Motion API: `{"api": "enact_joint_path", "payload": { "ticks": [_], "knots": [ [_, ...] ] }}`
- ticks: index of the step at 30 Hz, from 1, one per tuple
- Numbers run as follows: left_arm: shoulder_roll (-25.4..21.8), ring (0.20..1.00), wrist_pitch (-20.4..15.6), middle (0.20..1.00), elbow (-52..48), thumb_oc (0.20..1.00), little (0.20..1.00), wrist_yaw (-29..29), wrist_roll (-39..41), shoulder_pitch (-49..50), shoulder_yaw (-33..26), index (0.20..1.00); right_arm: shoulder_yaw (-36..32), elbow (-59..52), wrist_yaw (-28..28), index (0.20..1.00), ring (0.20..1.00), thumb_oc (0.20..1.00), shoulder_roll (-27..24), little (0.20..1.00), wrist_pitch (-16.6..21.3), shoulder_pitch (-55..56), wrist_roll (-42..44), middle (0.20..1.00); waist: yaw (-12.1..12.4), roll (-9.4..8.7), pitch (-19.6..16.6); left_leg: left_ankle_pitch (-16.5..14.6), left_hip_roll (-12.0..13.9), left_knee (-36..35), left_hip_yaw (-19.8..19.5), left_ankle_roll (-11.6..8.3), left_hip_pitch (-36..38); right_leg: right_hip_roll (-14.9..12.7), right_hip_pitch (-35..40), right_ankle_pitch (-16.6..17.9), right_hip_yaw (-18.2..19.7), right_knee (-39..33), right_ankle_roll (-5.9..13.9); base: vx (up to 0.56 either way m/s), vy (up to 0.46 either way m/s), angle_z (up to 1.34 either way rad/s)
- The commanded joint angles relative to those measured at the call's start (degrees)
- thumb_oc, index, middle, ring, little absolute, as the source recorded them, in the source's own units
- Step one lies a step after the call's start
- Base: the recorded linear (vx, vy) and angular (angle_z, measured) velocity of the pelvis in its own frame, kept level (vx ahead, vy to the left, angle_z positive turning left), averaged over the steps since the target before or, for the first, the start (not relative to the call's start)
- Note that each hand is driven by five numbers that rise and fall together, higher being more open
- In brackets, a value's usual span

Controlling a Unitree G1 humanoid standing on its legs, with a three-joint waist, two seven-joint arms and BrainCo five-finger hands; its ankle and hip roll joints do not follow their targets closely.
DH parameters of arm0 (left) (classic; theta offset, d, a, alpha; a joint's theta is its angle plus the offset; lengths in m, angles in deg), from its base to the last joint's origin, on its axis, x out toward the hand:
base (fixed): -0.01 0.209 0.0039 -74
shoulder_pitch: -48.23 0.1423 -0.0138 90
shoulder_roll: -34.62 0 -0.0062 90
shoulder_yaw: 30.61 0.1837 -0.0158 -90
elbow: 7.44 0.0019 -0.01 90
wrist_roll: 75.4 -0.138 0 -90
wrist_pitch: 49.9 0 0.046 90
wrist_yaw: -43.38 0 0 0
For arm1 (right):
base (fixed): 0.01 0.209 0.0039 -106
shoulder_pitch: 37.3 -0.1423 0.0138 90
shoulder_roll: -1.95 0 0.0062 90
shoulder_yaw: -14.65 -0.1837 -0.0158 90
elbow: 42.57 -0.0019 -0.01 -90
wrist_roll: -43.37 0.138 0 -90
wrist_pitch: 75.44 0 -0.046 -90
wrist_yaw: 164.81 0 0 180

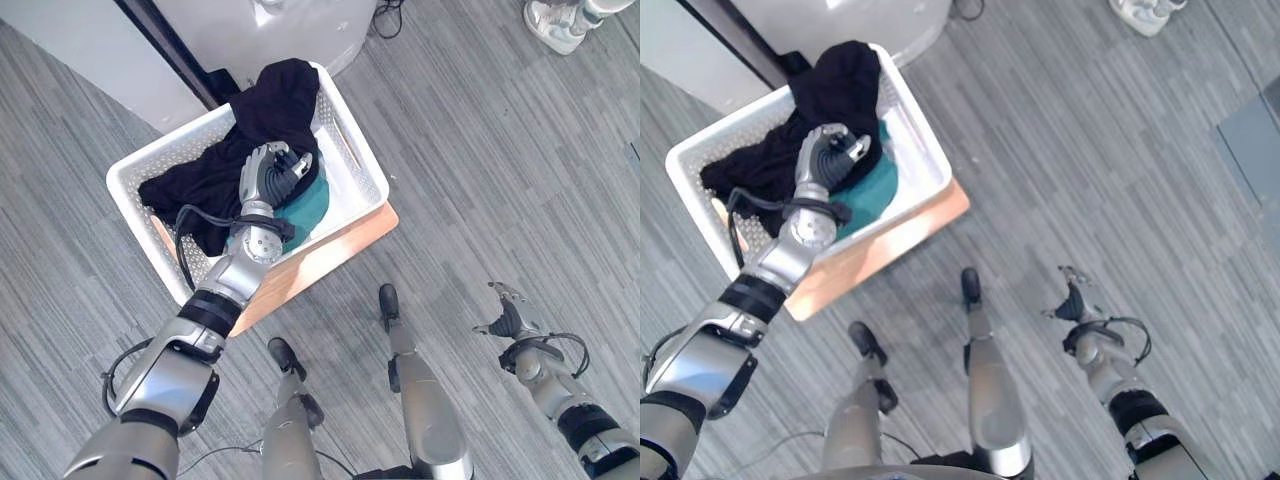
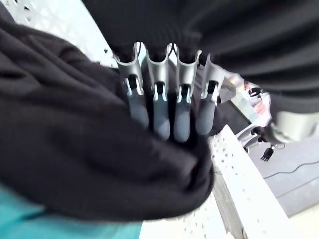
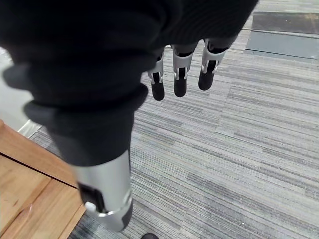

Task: Tidy up the quilt and then pick up the clothes from the bed and put them into the laundry hamper.

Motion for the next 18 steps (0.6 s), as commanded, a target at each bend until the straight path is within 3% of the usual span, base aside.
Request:
{"api": "enact_joint_path", "payload": {
  "ticks": [1,5,7,8,11,13,15,18],
  "knots": [
    [-2.69,1.0,-3.51,1.0,-4.78,1.0,1.0,4.55,1.7,-0.3,-4.83,1.0,-1.35,-0.29,1.68,1.0,1.0,1.0,0.12,1.0,1.04,1.0,-0.3,1.0,1.99,-1.23,-2.66,-3.65,2.77,-0.12,-1.79,-3.44,6.06,-3.84,6.4,-9.7,-3.24,0.31,6.14,0.03,-0.047,0.11],
    [-4.3,1.0,-8.15,1.0,-13.67,1.0,1.0,5.21,9.22,9.86,-12.78,1.0,-2.01,-0.44,0.59,1.0,1.0,1.0,0.54,1.0,2.23,4.26,-0.72,1.0,4.57,-0.79,-5.67,-4.46,2.67,-0.12,-3.86,-3.28,9.53,-3.53,12.54,-11.34,-5.99,0.38,5.33,0.05,-0.02,0.27],
    [-4.32,1.0,-8.09,1.0,-13.83,1.0,1.0,5.17,9.22,10.07,-12.89,1.0,-1.93,-0.46,0.59,1.0,1.0,1.0,0.52,1.0,2.22,4.31,-0.72,1.0,4.46,-0.78,-5.65,-4.47,2.68,-0.12,-3.9,-3.29,9.62,-3.52,12.68,-11.37,-6.04,0.36,5.34,0.06,0.028,0.51],
    [-1.67,1.0,-10.68,1.0,-18.42,1.0,1.0,4.22,16.36,23.51,-19.76,1.0,-4.32,2.64,-0.11,1.0,1.0,1.0,3.31,1.0,2.1,5.67,1.77,1.0,7.12,-0.19,-8.62,-4.95,2.14,-0.12,-5.44,-2.63,11.88,-3.45,16.99,-12.16,-7.97,0.12,4.81,0.08,0.076,0.34],
    [0.72,1.0,-10.2,1.0,-16.42,1.0,1.0,0.87,19.53,35.41,-24.24,1.0,-6.28,5.39,-1.85,1.0,1.0,1.0,6.14,1.0,1.75,5.29,5.57,1.0,9.5,0.4,-10.42,-5.33,1.4,-0.12,-6.97,-2.04,13.23,-3.76,19.87,-12.6,-9.04,-0.1,4.61,0.03,0.11,0.04],
    [2.24,1.0,-9.16,1.0,-12.85,1.0,1.0,-1.59,19.47,41.01,-25.55,1.0,-6.78,5.89,-3.39,1.0,1.0,1.0,7.19,1.0,1.74,5.46,6.71,1.0,10.61,0.64,-11.85,-5.57,0.93,-0.12,-7.72,-1.77,13.81,-4.16,21.16,-12.78,-9.8,-0.17,4.64,0.01,0.14,0.54],
    [5.8,1.0,-5.99,1.0,5.87,1.0,1.0,-3.4,15.49,44.98,-24.51,1.0,-7.22,9.43,-5.16,1.0,1.0,1.0,10.95,1.0,1.86,4.6,10.31,1.0,11.97,0.81,-13.49,-6.3,0.02,-0.12,-8.83,-1.18,15.01,-5.04,23.09,-12.82,-10.6,-0.17,4.79,-0.01,0.169,0.46],
    [8.01,1.0,-2.87,1.0,24.76,1.0,1.0,-3.71,9.56,46.92,-22.71,1.0,-5.71,15.15,-5.77,1.0,1.0,1.0,14.19,1.0,1.32,3.53,9.83,1.0,12.93,0.63,-14.66,-7.12,-0.84,-0.12,-9.52,-0.52,15.82,-5.73,24.19,-12.67,-11.03,-0.17,5.02,-0.01,0.135,0.29]
  ]
}}
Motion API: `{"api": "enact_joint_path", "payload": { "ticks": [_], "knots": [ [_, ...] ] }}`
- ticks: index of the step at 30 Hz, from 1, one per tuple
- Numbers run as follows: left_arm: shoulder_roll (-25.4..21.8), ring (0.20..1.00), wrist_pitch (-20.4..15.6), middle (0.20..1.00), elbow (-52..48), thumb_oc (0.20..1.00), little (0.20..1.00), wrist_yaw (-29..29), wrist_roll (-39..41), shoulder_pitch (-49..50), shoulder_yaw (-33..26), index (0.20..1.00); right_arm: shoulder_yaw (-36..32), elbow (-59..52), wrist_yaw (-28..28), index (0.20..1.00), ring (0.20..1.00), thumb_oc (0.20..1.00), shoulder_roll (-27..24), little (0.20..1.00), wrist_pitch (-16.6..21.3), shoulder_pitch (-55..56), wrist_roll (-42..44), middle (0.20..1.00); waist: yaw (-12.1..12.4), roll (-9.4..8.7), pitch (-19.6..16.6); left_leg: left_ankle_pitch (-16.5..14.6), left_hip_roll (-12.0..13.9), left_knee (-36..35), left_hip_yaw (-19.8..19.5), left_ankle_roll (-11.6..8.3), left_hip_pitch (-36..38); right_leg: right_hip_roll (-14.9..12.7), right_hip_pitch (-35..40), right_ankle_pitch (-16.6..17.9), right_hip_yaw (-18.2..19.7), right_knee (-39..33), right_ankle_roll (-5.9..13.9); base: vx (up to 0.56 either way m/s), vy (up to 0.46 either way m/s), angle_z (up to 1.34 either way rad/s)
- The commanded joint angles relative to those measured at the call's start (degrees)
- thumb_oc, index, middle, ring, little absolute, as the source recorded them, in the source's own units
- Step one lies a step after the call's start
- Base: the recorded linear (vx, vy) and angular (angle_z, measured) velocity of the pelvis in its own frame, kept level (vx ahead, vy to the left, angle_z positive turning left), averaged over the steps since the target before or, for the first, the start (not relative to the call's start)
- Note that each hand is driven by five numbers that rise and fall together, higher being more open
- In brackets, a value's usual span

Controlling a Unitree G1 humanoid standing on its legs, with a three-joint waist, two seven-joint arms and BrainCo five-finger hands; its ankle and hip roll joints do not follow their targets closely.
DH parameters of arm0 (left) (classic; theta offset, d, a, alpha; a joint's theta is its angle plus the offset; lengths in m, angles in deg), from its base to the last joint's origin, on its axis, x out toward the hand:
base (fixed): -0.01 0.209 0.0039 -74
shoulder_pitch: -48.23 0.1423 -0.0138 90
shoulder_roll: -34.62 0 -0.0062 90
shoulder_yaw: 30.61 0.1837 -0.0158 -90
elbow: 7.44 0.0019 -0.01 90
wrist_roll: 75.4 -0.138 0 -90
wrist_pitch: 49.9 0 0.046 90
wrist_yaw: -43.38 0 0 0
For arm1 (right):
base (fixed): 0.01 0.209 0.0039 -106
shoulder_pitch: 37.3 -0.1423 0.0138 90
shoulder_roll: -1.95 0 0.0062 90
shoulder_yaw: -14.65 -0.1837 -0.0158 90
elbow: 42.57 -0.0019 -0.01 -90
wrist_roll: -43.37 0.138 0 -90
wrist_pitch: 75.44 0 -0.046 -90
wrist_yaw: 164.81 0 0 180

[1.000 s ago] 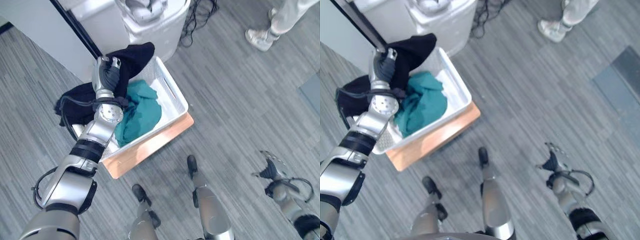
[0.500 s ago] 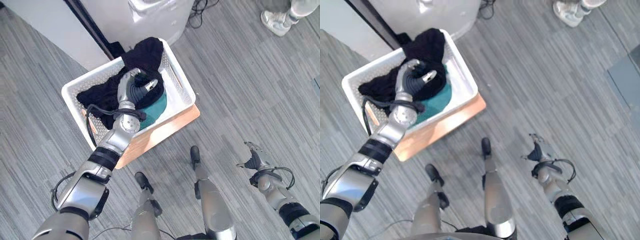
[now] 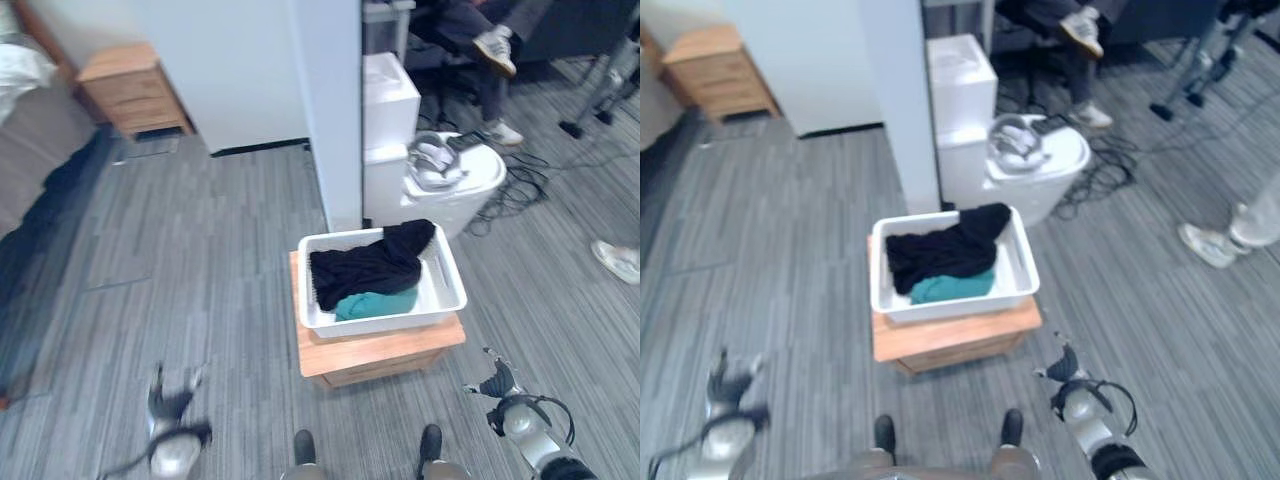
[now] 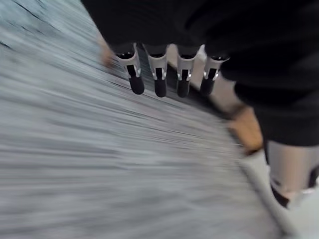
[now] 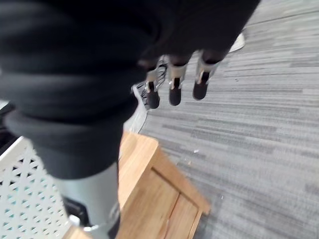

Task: Tidy up the quilt and then pick up the clothes from the bed and put them into the laundry hamper.

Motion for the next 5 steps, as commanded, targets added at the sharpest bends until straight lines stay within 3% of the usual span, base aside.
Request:
{"api": "enact_joint_path", "payload": {
  "ticks": [1,5],
  "knots": [
    [0.95,1.0,1.48,1.0,3.41,1.0,1.0,-1.08,-8.68,-7.66,4.25,1.0,1.63,2.47,-0.41,1.0,1.0,1.0,0.41,1.0,-0.09,-2.8,0.97,1.0,-0.23,-0.91,2.63,-4.13,1.48,0.14,-0.17,-1.26,2.34,-1.85,2.89,-7.24,1.14,-0.23,4.18,0.01,0.113,0.11],
    [4.12,1.0,3.62,1.0,14.84,1.0,1.0,-1.78,-10.52,-5.87,4.66,1.0,1.58,11.9,-0.17,1.0,1.0,1.0,4.38,1.0,-1.36,-3.49,2.27,1.0,0.79,-1.71,1.53,-5.36,0.47,0.14,-0.34,-0.39,3.54,-2.65,3.76,-6.78,1.43,-0.23,4.46,0.0,0.099,0.03]
  ]
}}
